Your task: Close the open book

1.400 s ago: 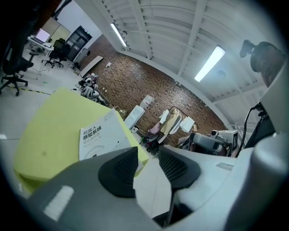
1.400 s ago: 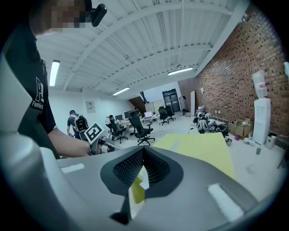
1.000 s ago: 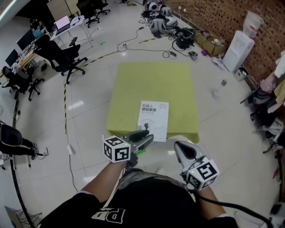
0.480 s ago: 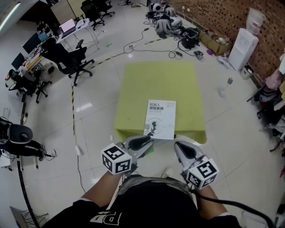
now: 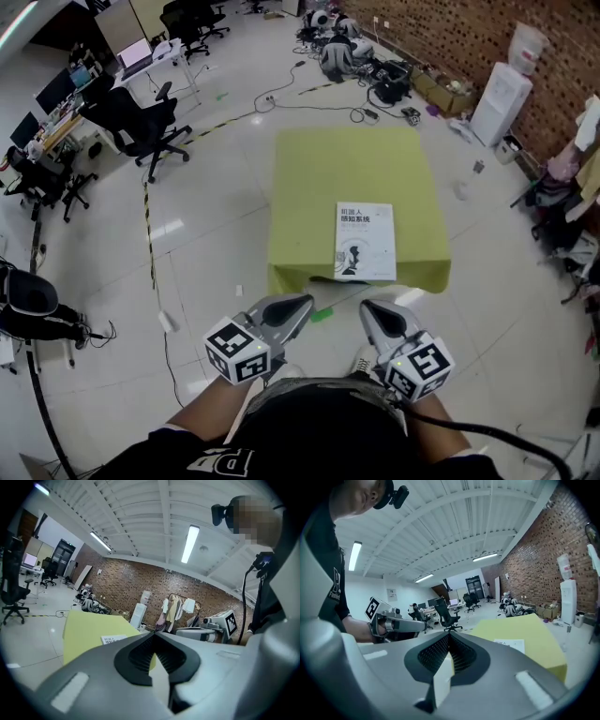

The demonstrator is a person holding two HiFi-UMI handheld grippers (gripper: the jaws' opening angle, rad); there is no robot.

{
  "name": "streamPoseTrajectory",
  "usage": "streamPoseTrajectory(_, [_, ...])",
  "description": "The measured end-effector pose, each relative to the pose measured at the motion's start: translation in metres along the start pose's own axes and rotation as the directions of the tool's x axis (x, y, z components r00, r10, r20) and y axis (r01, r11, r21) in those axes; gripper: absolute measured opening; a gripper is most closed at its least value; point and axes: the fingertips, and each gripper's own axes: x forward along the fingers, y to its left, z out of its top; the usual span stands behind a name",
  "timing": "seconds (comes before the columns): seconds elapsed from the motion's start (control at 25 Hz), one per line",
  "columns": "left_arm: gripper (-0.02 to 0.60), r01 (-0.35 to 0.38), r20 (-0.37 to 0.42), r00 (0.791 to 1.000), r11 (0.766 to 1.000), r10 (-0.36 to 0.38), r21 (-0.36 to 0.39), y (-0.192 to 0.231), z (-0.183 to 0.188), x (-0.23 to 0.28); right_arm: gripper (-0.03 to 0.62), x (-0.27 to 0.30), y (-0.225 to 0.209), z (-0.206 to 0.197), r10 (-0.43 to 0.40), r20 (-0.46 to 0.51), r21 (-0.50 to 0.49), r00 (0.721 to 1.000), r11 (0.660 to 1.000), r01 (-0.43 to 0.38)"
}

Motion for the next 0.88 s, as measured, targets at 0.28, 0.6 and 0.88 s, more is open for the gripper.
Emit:
streamPoseTrajectory(0.28, [0.008,0.072,0.013,0.997,0.996,-0.073,0.044,-0.001,-0.015,-0.057,0.006,0.002,0.08,-0.028,-0.049,-0.043,-0.035,0.998,0.998,0.048])
streamPoseTrajectory(0.6, [0.008,0.113,-0.022,0.993,0.993,-0.112,0.028,-0.019,-0.019,-0.066,0.006,-0.017,0.089,-0.033,-0.12,-0.067,-0.018,0.991,0.993,0.119])
streamPoseTrajectory(0.88, [0.008,0.03,0.046,0.999,0.999,-0.029,-0.027,-0.019,-0.011,-0.052,0.006,-0.038,0.074,-0.014,-0.081,-0.085,-0.102,0.993,0.992,0.072])
